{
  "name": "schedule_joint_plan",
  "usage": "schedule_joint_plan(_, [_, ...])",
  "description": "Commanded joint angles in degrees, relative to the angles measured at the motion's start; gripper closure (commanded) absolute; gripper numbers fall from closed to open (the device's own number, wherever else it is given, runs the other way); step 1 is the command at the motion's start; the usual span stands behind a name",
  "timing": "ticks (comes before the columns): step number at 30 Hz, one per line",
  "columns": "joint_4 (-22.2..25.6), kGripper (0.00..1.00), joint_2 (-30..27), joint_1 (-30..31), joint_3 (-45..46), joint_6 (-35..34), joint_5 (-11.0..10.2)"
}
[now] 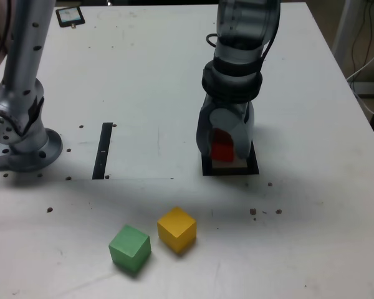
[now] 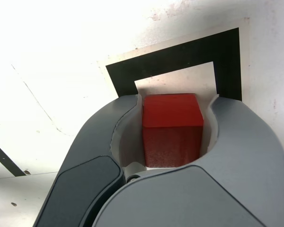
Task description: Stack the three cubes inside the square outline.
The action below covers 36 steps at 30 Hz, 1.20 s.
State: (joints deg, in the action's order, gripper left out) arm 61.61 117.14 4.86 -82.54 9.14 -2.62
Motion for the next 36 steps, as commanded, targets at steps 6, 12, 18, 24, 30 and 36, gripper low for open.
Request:
schedule_joint_plan(6, [0.13,0.01,-0.82,-0.11,-0.09,0.27,-0.1])
schedule_joint_plan(12, [0.97,0.01,-2.8,0.18,0.35,0.27,-0.08])
schedule_joint_plan(18, [2.53,0.0,-6.22,3.21,1.99,-0.01,0.21])
schedule_joint_plan(24, [5.7,0.0,-10.82,11.15,3.71,-0.06,-0.16])
schedule_joint_plan(30, [6.19,0.0,-13.39,21.51,5.18,0.12,0.34])
schedule_joint_plan(36, [4.08,0.02,-11.46,30.59,4.69,0.05,0.37])
